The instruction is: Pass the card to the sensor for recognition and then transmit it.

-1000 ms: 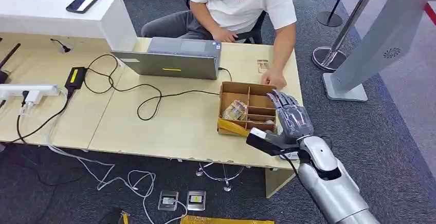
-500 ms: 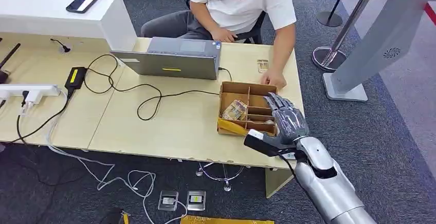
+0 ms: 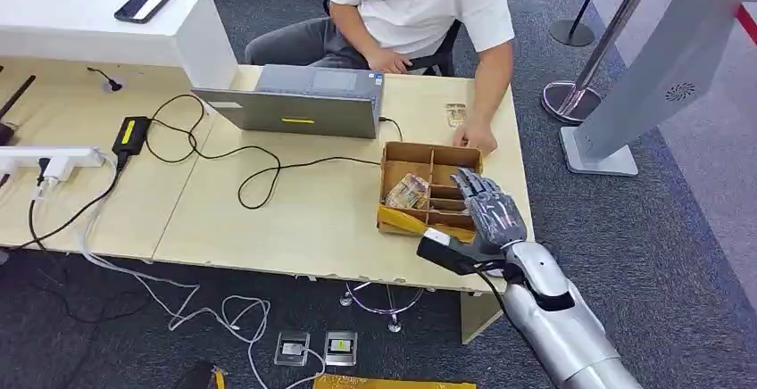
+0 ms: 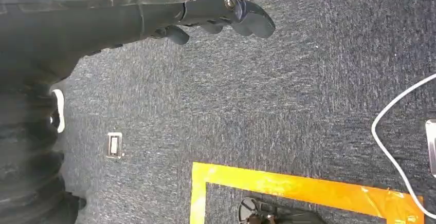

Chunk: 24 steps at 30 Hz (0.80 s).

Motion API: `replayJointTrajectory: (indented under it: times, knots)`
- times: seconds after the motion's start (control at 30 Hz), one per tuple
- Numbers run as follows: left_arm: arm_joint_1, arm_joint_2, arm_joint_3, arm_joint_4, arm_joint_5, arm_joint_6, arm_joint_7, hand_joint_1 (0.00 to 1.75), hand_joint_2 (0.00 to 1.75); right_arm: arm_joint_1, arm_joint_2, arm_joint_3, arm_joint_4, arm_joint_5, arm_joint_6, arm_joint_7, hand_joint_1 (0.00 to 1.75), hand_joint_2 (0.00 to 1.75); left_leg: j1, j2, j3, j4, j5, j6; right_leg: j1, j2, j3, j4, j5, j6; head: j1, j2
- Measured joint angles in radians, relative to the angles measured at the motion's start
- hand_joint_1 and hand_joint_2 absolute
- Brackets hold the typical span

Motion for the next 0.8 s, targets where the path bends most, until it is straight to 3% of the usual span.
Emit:
replayJointTrajectory:
  times: [0.8]
  knots:
    - [0.0, -0.001, 0.0, 0.0, 0.003, 0.0, 0.0, 0.0, 1.75, -0.034, 0.032, 0.003, 0.071, -0.045, 0.005, -0.022, 1.75, 1.75, 0.0, 0.0, 0.0, 0.0, 0.0, 0.0, 0.0, 0.0, 0.0, 0.0, 0.0, 0.0, 0.0, 0.0]
